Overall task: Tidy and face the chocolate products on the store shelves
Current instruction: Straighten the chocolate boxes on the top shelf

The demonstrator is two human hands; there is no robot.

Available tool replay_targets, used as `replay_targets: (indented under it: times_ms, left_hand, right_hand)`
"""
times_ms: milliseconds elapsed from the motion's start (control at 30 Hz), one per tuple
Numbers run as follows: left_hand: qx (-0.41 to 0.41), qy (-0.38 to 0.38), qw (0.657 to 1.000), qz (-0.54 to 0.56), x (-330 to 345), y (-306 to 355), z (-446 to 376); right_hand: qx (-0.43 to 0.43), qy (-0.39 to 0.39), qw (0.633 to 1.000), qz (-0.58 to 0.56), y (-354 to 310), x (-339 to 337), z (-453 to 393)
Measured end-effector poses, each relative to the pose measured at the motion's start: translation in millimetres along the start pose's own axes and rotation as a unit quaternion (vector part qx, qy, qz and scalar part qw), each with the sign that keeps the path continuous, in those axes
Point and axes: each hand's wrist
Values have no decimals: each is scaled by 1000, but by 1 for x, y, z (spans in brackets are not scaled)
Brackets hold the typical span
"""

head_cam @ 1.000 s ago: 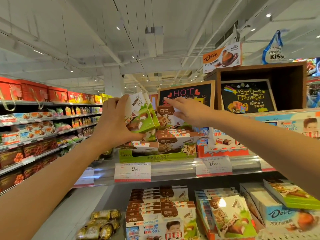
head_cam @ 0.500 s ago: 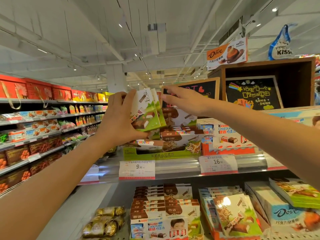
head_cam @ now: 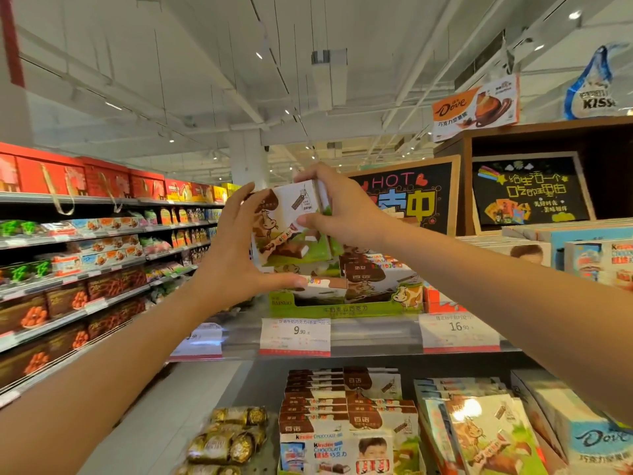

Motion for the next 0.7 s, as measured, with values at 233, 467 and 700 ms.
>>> replay_targets:
  times_ms: [233, 467, 700]
  left_hand:
    - [-37, -65, 997, 33, -7, -11, 5]
    - [-63, -31, 994, 88, -11, -15, -1]
    - [-93, -87, 990, 58, -13, -21, -14]
  right_hand:
    - [-44, -20, 997, 52, -4, 8, 7]
    - [-49, -44, 997, 51, -7, 16, 9]
    - [-33, -75, 988, 132, -2, 9, 7]
Point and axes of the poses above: each hand's wrist, its own z-axis away from the middle knuckle, its own x-axis out of the palm, y = z × x, and after that the axes turned 9 degrees about z, right-handed
